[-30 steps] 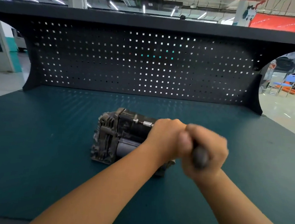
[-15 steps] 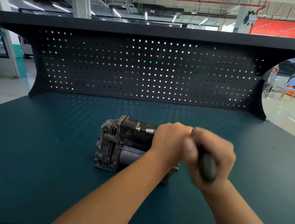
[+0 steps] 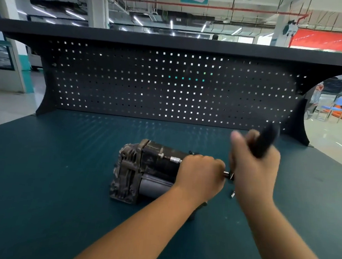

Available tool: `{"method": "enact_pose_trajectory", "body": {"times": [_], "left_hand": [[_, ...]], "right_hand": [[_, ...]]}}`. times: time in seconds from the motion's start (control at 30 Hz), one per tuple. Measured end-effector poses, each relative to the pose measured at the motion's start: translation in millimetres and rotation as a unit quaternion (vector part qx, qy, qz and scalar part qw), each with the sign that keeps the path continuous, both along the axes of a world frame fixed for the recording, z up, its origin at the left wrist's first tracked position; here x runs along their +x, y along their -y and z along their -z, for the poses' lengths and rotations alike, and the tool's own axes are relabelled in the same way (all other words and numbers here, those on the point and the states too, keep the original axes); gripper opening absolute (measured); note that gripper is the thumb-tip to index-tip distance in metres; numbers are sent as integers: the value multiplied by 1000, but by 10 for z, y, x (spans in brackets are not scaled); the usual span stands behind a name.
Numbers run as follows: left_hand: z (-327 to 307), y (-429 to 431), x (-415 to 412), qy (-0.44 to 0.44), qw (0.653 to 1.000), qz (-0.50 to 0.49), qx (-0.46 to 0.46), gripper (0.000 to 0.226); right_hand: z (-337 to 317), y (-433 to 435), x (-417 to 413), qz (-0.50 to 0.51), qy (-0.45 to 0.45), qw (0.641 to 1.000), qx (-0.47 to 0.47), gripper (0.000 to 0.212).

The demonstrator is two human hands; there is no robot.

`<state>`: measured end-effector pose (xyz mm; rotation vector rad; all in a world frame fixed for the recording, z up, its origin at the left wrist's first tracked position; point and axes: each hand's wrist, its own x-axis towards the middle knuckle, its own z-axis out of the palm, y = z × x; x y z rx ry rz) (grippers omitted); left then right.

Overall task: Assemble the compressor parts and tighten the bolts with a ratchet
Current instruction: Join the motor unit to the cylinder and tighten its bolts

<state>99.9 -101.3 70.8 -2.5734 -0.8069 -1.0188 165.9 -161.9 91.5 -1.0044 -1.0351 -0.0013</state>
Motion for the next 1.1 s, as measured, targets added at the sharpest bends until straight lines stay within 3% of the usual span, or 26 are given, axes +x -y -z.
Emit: {"method": "enact_pose_trajectory", "body": {"times": [0.07, 0.1, 0.13, 0.17, 0.23, 0.27, 0.33, 0.4, 0.43, 0.5, 0.57, 0.63, 0.7, 0.73, 0.77, 0.8, 0.87, 0.9, 0.97, 1.03, 1.07, 1.1], "left_hand": [[1, -66, -25, 44, 996, 81, -11, 12], [-11, -76, -41, 42, 994, 97, -13, 9], [-25, -60, -54, 28, 995, 98, -15, 8], [-35, -34, -52, 8, 996, 87, -17, 7], [-35, -7, -20, -4, 1000, 26, -4, 14], [-5, -8, 1, -7, 1000, 4, 6, 21], [40, -39, 23, 7, 1000, -1, 25, 30], [65, -42, 14, 27, 999, 21, 14, 31], [93, -52, 16, 35, 999, 34, 18, 30], [125, -43, 41, 26, 999, 37, 16, 31], [105, -26, 54, 8, 999, 17, 25, 30], [43, -38, 28, 40, 999, 17, 18, 21], [6, -80, -7, 69, 994, 89, -8, 10], [-20, -86, -23, 74, 991, 108, -12, 9], [-44, -70, -28, 72, 991, 110, -19, 10], [-53, -56, -18, 55, 994, 93, -21, 13], [-38, -23, -7, 10, 999, 36, -25, 19], [-9, -2, 4, -2, 1000, 16, -18, 23], [86, -18, 17, -5, 1000, 17, -5, 28], [139, -26, 14, 1, 1000, 30, 5, 30], [162, -39, 17, -6, 999, 32, 20, 30], [157, -47, 23, -15, 999, 29, 30, 31]], "right_hand": [[182, 108, -134, 50, 287, 953, 80, 42], [249, 121, -143, 60, 350, 931, 86, 47], [242, 118, -139, 75, 355, 929, 76, 48], [186, 98, -131, 107, 303, 946, 47, 42], [-8, -13, -70, 74, 32, 996, -38, 38], [-102, -90, 11, 3, -113, 991, -69, 40], [-269, -245, 268, -122, -293, 936, -153, 42], [-379, -274, 416, -234, -383, 863, -232, 43], [-357, -271, 444, -261, -396, 847, -239, 44], [-263, -227, 404, -252, -384, 863, -211, 44], [-144, -126, 234, -177, -265, 940, -118, 44], [-12, 15, 7, -57, 14, 998, -30, 45], [86, 115, -79, -6, 290, 957, 9, 51], [112, 112, -60, -7, 361, 933, 13, 54], [91, 93, -35, 7, 373, 928, 14, 52], [54, 56, -12, 40, 327, 944, -1, 47], [-66, -76, 73, 3, 31, 996, -78, 41], [-118, -157, 164, -66, -137, 981, -120, 43], [-196, -288, 387, -186, -346, 896, -205, 45], [-195, -291, 434, -240, -415, 849, -224, 44], [-147, -271, 406, -231, -402, 861, -207, 44], [-90, -204, 326, -207, -347, 898, -174, 45]]}}
